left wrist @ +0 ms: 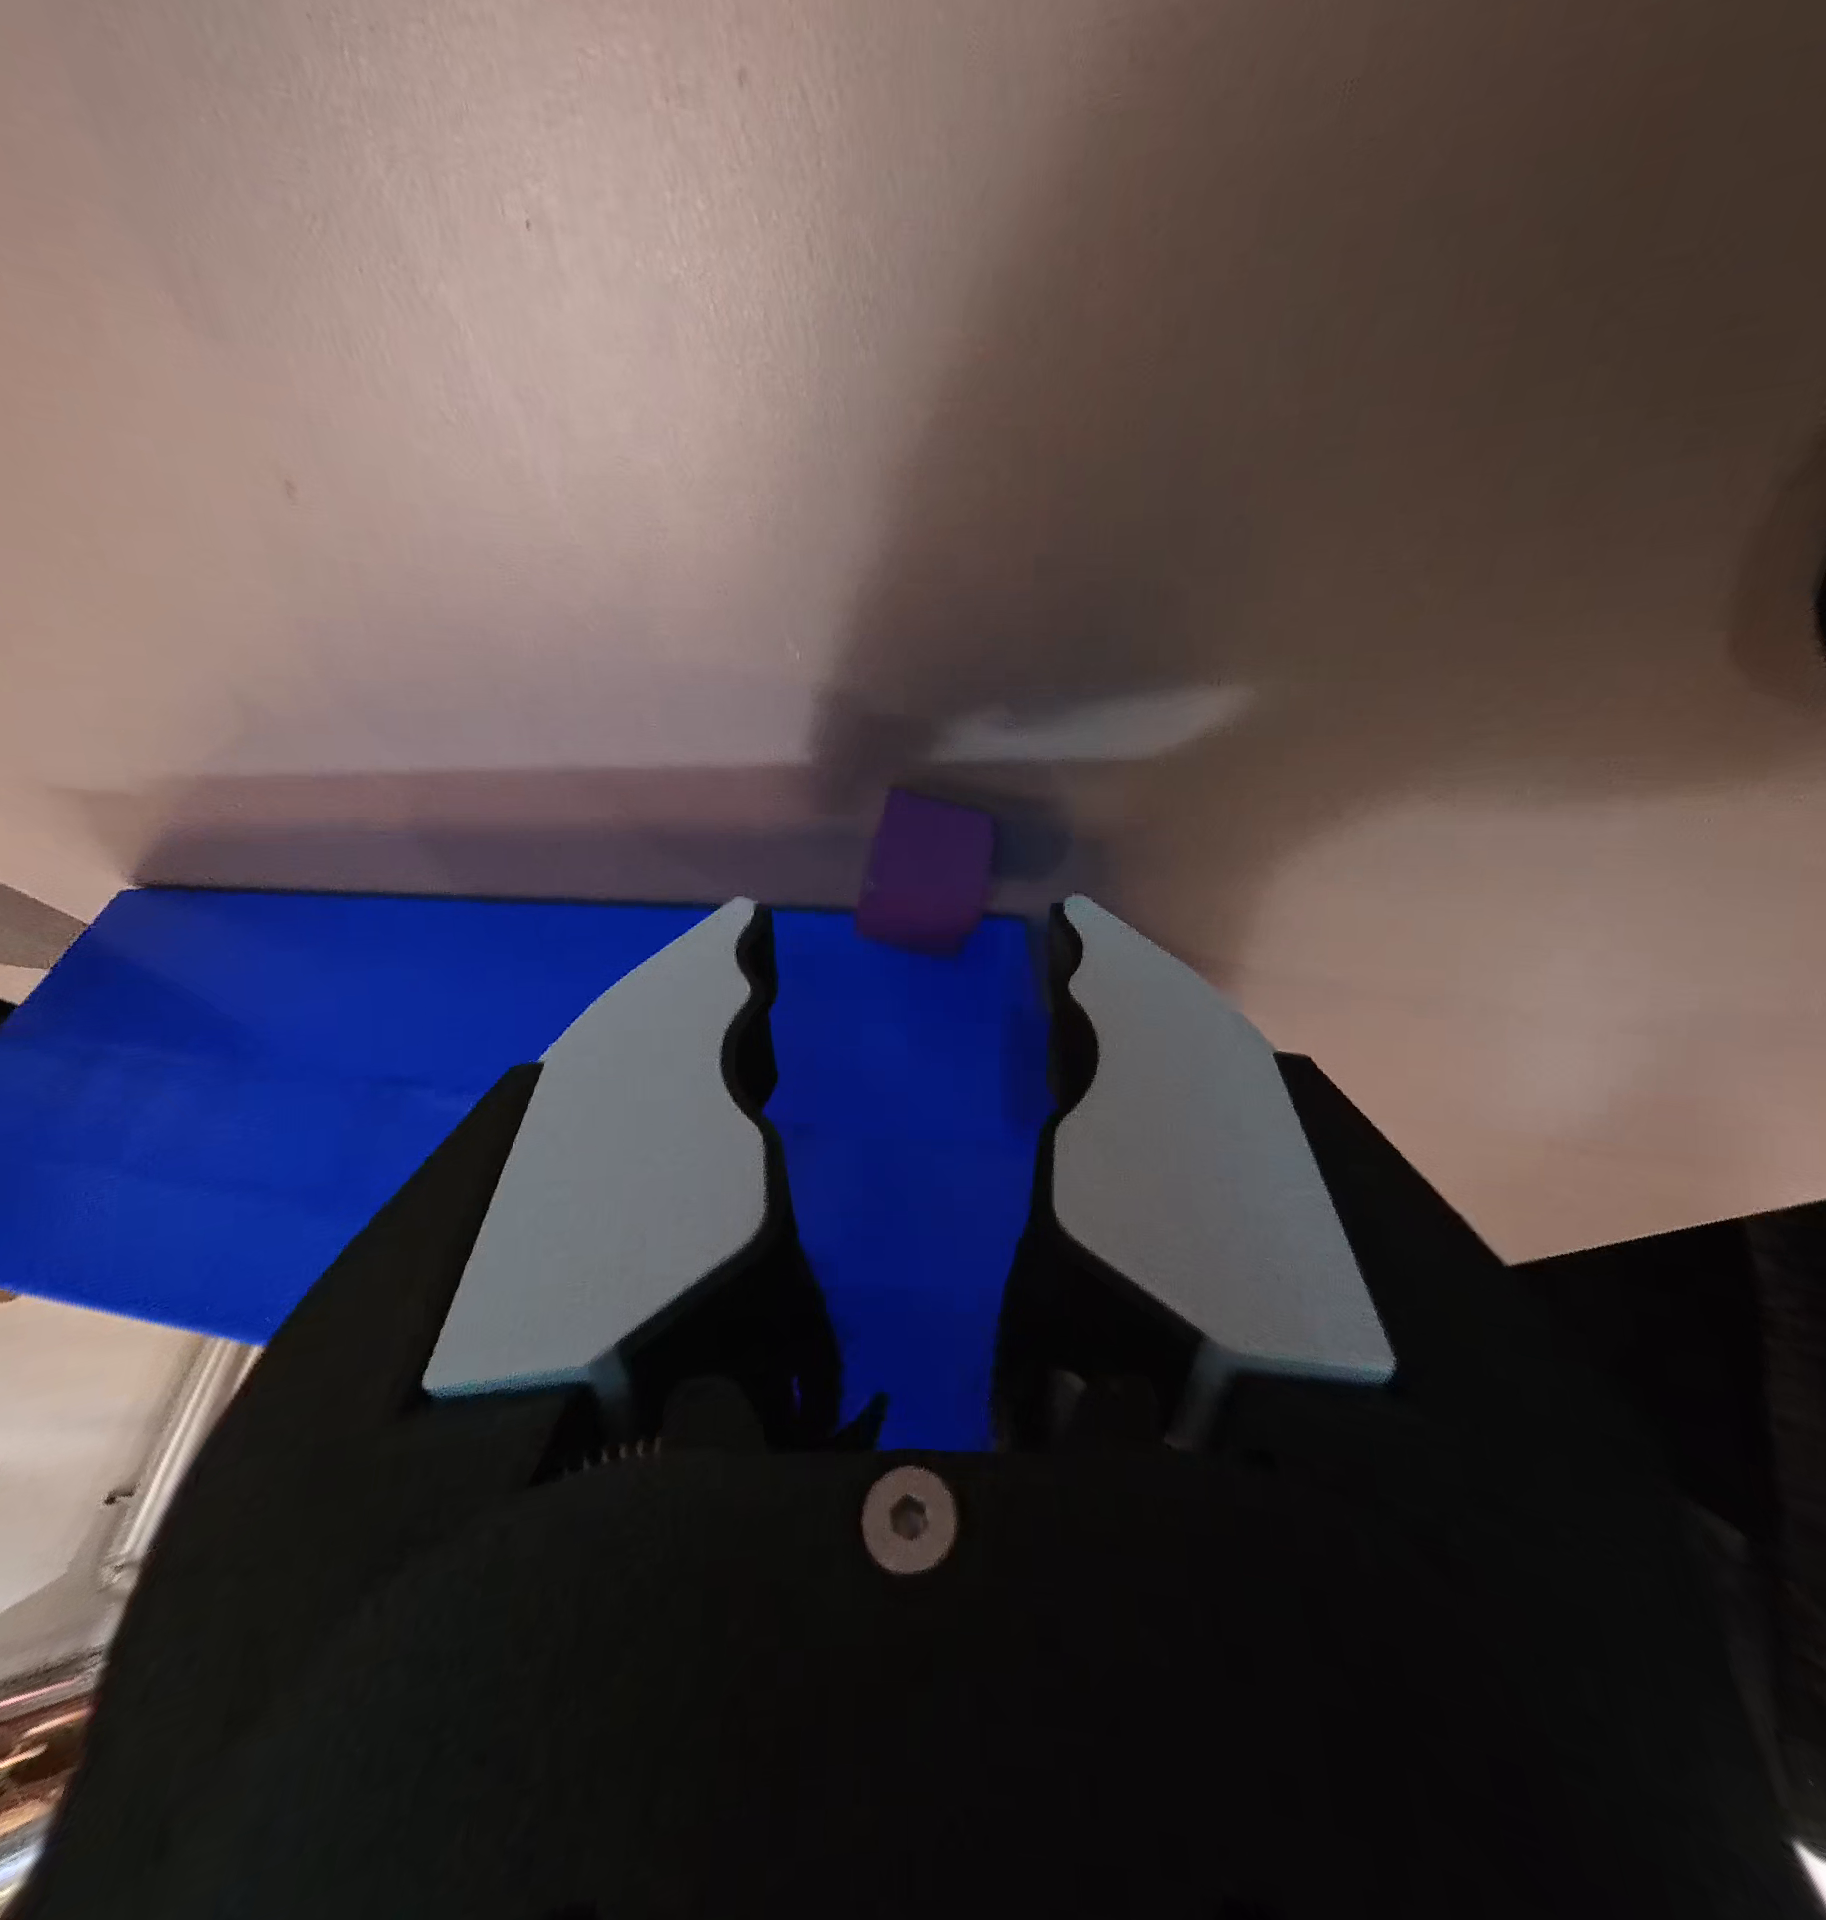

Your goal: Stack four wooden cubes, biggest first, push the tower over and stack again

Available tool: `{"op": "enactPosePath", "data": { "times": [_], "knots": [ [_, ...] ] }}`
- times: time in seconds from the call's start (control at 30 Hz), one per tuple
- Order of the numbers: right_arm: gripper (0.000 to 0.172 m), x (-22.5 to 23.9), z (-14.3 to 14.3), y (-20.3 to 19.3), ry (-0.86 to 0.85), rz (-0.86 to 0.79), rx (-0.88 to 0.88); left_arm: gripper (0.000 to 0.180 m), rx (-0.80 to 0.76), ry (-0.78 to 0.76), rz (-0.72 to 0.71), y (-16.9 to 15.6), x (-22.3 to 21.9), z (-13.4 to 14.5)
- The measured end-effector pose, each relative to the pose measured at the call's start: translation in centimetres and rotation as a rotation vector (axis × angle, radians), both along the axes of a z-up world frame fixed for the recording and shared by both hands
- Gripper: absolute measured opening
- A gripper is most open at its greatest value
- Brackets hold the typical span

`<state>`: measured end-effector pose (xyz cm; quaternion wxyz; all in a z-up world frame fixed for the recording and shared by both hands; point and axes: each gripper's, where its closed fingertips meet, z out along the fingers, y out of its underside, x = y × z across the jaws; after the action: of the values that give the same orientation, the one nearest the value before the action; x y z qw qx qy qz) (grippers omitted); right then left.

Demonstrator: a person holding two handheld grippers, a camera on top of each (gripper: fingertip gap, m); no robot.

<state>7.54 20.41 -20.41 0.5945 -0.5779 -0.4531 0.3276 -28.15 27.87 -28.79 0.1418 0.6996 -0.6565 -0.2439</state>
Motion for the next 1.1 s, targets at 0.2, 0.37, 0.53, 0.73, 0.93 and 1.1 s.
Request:
{"op": "enactPosePath", "data": {
  "times": [0.2,0.37,0.53,0.73,0.93,1.1],
  "knots": [
    [0.093,0.0,0.0,0.0,0.001,0.000,-0.002,0.046,-0.029,0.044,-0.027,-0.1,-0.5,-0.6],
    [0.093,0.0,0.0,0.0,0.000,-0.001,-0.001,0.025,-0.064,0.030,-0.017,-0.5,-0.4,-0.6],
    [0.093,0.0,0.0,0.1,0.000,-0.001,-0.002,0.022,-0.072,-0.045,0.017,-0.8,0.4,-0.1],
    [0.092,0.0,0.0,0.1,-0.002,0.000,-0.005,0.022,0.025,-0.352,0.032,-0.7,5.8,4.2],
    [0.092,0.0,0.0,0.0,-0.003,-0.001,0.000,0.021,0.046,-0.916,0.012,-2.1,15.7,10.3],
    [0.092,0.0,0.1,0.1,0.002,0.000,-0.004,0.021,-0.004,-1.180,0.001,-4.1,21.2,12.6]
  ]
}}
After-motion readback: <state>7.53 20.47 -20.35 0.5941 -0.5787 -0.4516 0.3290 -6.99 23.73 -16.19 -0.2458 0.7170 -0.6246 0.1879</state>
